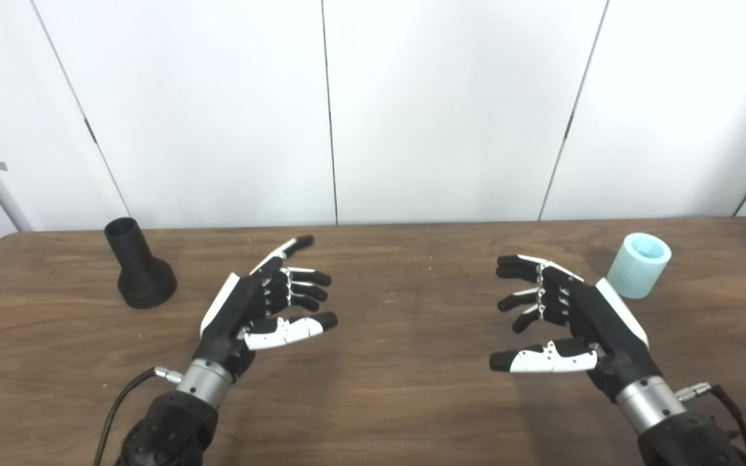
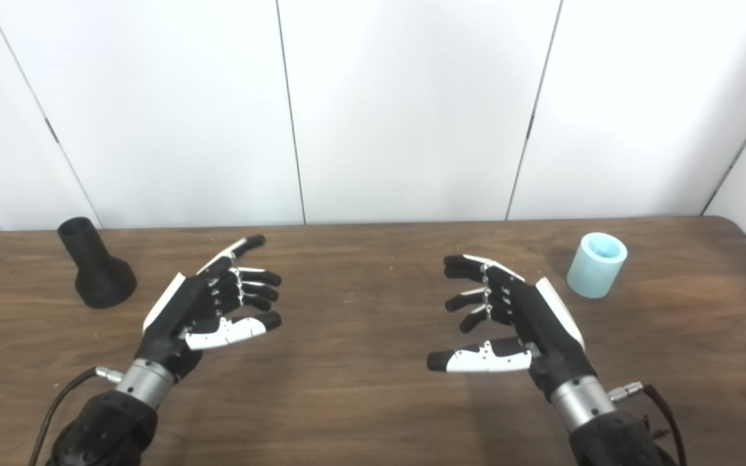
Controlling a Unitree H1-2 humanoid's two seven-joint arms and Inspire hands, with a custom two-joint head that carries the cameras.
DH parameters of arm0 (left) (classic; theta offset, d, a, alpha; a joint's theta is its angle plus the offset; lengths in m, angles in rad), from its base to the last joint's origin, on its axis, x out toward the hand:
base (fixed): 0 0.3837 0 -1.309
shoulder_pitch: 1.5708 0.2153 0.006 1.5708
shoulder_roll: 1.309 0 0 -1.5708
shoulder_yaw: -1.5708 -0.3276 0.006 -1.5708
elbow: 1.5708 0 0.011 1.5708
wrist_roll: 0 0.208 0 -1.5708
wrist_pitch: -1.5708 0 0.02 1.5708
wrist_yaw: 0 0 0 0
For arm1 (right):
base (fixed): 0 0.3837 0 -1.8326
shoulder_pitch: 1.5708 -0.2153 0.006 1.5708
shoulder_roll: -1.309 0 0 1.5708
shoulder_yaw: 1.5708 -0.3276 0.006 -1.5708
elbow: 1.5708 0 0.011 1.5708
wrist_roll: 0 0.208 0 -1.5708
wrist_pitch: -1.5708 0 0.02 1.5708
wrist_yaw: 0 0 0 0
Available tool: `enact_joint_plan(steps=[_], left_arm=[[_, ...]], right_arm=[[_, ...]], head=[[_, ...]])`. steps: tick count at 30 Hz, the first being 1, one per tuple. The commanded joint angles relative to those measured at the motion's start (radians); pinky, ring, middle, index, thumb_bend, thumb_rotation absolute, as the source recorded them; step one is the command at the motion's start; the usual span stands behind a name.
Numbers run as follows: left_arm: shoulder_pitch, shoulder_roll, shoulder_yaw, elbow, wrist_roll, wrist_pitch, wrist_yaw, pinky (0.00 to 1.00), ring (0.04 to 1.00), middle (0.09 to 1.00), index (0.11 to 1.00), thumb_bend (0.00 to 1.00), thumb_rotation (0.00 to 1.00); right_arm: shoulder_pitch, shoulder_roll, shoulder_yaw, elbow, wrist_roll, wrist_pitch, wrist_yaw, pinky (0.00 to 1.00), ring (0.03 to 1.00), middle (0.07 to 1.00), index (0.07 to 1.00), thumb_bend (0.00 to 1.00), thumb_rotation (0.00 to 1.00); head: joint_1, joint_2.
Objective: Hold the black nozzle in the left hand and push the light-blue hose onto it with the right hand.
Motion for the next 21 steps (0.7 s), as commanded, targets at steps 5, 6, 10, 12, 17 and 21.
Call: enact_joint_plan(steps=[5,6,10,12,17,21], left_arm=[[-0.036,-0.001,0.023,-0.031,-0.081,-0.001,-0.021,0.37,0.567,0.749,0.909,0.72,0.13],[-0.037,0.001,0.021,-0.023,-0.074,-0.019,-0.021,0.40,0.529,0.695,0.915,0.72,0.12],[-0.038,0.016,-0.004,-0.016,0.032,-0.062,0.008,0.61,0.679,0.764,0.729,0.76,0.18],[-0.038,0.015,0.000,-0.021,0.020,-0.049,0.003,0.61,0.762,0.826,0.685,0.77,0.20],[-0.038,-0.009,0.022,-0.009,-0.089,-0.033,-0.027,0.47,0.594,0.741,0.884,0.73,0.14],[-0.039,-0.017,-0.010,0.018,-0.018,-0.089,-0.006,0.48,0.604,0.699,0.847,0.74,0.12]], right_arm=[[-0.036,-0.007,-0.006,-0.040,0.002,-0.013,-0.008,0.45,0.618,0.791,0.774,0.80,0.02],[-0.036,-0.007,-0.005,-0.039,0.001,-0.013,-0.008,0.45,0.618,0.790,0.774,0.80,0.01],[-0.036,-0.008,-0.005,-0.038,0.000,-0.012,-0.008,0.45,0.616,0.789,0.772,0.80,0.01],[-0.036,-0.008,-0.005,-0.039,-0.001,-0.013,-0.008,0.45,0.616,0.788,0.771,0.80,0.01],[-0.030,-0.008,-0.006,-0.032,0.000,-0.026,-0.009,0.44,0.616,0.786,0.770,0.79,0.01],[-0.019,-0.024,-0.024,-0.019,0.021,-0.047,-0.001,0.43,0.619,0.791,0.776,0.77,0.00]], head=[[-0.001,0.002],[-0.001,0.005],[-0.003,0.005],[-0.003,0.005],[0.068,-0.014],[0.238,-0.059]])
